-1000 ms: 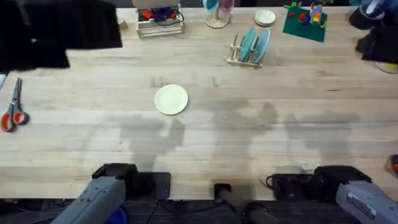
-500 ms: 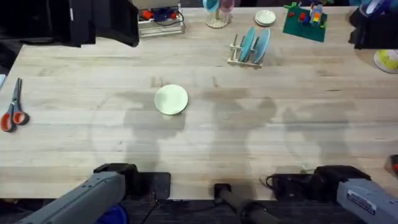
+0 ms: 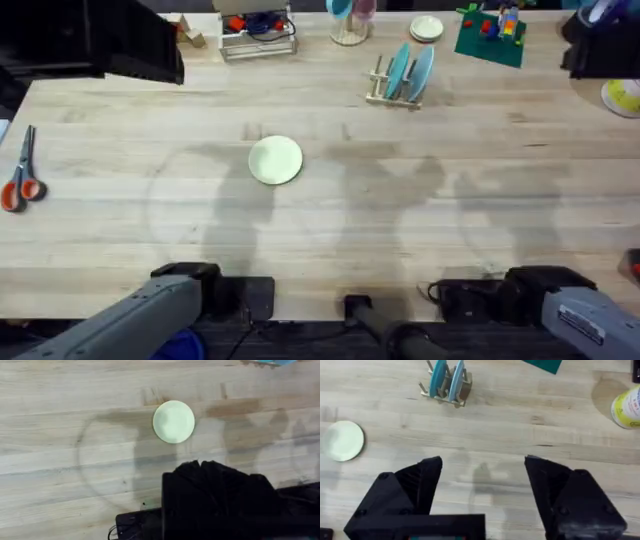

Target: Pick up the plates from the table one by one and place each into a slot on the dish rack.

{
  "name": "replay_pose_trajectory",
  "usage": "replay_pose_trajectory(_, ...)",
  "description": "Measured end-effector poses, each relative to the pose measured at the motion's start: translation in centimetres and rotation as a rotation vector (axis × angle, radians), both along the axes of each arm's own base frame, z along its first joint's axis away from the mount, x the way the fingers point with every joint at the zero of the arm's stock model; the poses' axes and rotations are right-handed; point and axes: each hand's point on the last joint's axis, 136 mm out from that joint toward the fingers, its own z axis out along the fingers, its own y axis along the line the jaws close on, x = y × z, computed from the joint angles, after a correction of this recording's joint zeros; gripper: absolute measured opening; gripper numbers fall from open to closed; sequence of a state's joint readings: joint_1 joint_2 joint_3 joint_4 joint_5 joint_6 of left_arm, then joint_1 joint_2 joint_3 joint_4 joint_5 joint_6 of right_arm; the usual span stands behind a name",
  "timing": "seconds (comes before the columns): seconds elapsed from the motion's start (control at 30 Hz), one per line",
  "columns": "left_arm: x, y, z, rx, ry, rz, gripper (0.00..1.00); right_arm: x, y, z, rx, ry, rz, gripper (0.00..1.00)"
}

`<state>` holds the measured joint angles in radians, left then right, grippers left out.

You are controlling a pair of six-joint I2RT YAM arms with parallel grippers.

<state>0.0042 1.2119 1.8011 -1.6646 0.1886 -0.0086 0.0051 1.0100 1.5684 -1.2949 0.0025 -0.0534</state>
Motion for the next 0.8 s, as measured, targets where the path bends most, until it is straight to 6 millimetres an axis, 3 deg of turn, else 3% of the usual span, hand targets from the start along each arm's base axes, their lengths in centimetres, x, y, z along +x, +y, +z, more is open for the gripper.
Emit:
replay_pose_trajectory(0.5, -0.1, -3.1, 0.3, -0.156, 0.025, -0.113, 0.042, 0.1, 0.0, 0.1, 0.000, -0.008, 0.000, 0.993)
replay_pose_trajectory(0.8, 0.4, -2.7, -0.4, -0.254, 0.027, -0.121, 0.042, 0.1, 0.0, 0.1, 0.000, -0.008, 0.000, 0.994)
